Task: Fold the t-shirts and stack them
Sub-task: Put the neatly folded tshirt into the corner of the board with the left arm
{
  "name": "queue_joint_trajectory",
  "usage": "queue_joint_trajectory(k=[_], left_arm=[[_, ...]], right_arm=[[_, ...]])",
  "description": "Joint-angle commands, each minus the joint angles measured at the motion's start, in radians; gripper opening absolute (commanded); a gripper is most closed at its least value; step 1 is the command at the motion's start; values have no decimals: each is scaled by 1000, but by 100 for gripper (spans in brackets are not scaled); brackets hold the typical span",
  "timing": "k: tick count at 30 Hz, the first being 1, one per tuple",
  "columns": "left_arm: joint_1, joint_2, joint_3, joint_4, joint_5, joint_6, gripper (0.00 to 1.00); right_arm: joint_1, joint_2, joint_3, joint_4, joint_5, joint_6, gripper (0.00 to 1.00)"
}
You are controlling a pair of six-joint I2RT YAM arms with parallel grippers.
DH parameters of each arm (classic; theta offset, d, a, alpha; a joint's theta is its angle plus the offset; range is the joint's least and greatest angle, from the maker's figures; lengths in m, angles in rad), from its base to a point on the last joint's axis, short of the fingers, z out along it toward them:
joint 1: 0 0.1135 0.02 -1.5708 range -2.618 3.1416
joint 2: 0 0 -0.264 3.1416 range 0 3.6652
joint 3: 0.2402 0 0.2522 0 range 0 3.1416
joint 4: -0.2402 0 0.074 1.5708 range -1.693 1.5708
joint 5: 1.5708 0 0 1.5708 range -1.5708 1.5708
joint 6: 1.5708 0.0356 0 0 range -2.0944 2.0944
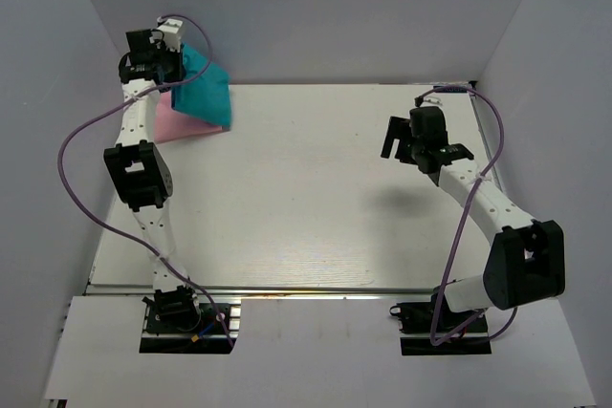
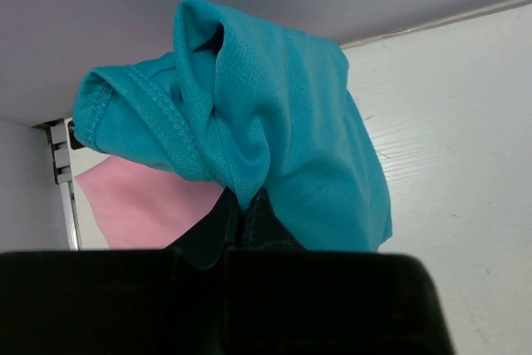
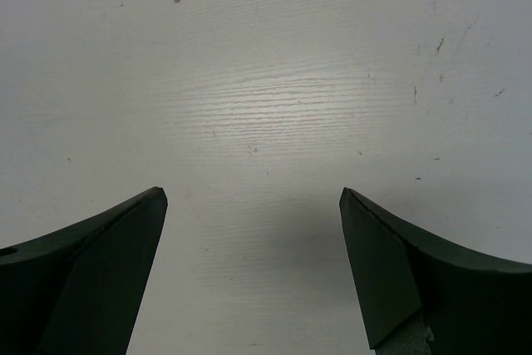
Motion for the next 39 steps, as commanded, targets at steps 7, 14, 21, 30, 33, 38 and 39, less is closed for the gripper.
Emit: queue_joint_trajectory(k=[7,14,21,30,33,38,39], left_arm=[[82,70,9,80,81,-72,0],[113,91,11,77,26,-112,0],[124,124,60,65,-120,-190,99],[124,78,50,75,-296,-275,100],[124,38,29,75,-297,-301,100],[76,-25,17,-35,-223,-333,100],[65,-45,-20,-49,-223,-351,100]], right_arm=[[-3,79,107,-18,-5,-7,90],[-2,134,174,-52,-18,-20,90],[-3,143,182,-78,-16,-29,90],[1,130,173,-112,-10,-27,90],[-3,114,156,-107,-18,-26,90],[-3,82,139,-92,-35,-17,90],[-2,80,133,-89,-45,-16,90]])
